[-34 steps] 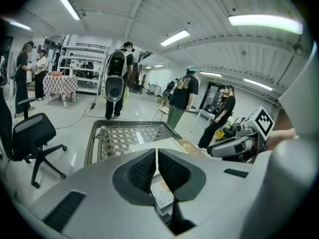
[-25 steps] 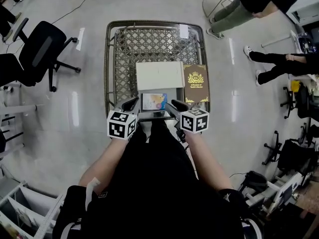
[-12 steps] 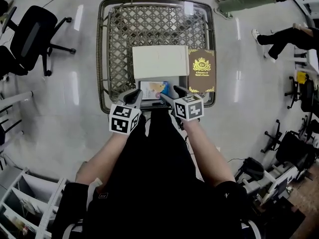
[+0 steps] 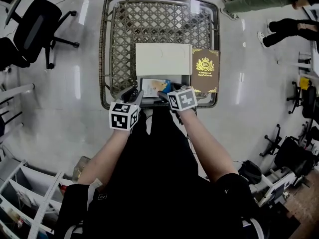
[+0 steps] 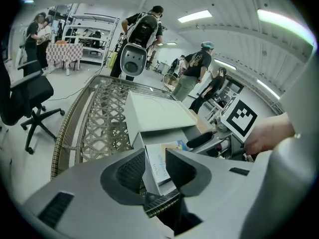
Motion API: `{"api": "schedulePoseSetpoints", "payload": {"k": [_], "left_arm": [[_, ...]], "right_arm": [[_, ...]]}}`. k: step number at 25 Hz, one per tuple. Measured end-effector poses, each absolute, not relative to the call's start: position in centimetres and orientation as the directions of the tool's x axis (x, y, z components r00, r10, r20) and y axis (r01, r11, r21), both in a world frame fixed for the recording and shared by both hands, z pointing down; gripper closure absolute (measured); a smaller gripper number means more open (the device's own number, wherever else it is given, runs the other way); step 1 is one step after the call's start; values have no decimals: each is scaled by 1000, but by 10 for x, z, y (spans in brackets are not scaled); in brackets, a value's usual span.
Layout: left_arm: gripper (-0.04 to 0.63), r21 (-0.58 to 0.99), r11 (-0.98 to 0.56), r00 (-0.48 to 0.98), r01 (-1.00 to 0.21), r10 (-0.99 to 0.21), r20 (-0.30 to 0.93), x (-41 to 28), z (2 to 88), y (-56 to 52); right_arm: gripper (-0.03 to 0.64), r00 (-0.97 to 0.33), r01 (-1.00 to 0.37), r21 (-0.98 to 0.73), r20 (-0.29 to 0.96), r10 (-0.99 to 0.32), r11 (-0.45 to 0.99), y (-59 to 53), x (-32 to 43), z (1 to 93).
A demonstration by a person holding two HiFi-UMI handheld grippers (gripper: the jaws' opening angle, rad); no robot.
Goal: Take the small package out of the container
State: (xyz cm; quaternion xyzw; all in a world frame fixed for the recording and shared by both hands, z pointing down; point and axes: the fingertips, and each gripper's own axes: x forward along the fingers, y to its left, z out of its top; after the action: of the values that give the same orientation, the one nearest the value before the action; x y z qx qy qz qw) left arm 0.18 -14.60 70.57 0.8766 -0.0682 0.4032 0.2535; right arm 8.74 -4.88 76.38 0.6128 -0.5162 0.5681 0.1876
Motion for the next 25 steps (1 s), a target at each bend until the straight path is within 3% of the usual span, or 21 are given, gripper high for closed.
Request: {"api": "schedulePoseSetpoints", "payload": {"k": [5,12,15,17,25], "left_arm": [[482,410,-836,663,-364,77,745,-10,705,-146],[482,368,-860,674,-353,39,737,-22,691,-150],[482,376,-850,679,-368,31,734,-32,688,-154],[482,378,-847,681,-374,25,731,-35,687,-159],[482,365,-870,706,-332,27,707,-38,673,-169]], "right_arm": [[261,-184,-896,-297,925,-331,-330,-51,80,774],[262,-180,-883,-275,947,-267,-380,-57,91,787],[271,-237,-866,-351,916,-324,-358,-62,85,782],[327,-276,-833,-421,879,-389,-360,-71,80,774],[328,-235,-749,-498,816,-528,-436,-78,85,741]]}}
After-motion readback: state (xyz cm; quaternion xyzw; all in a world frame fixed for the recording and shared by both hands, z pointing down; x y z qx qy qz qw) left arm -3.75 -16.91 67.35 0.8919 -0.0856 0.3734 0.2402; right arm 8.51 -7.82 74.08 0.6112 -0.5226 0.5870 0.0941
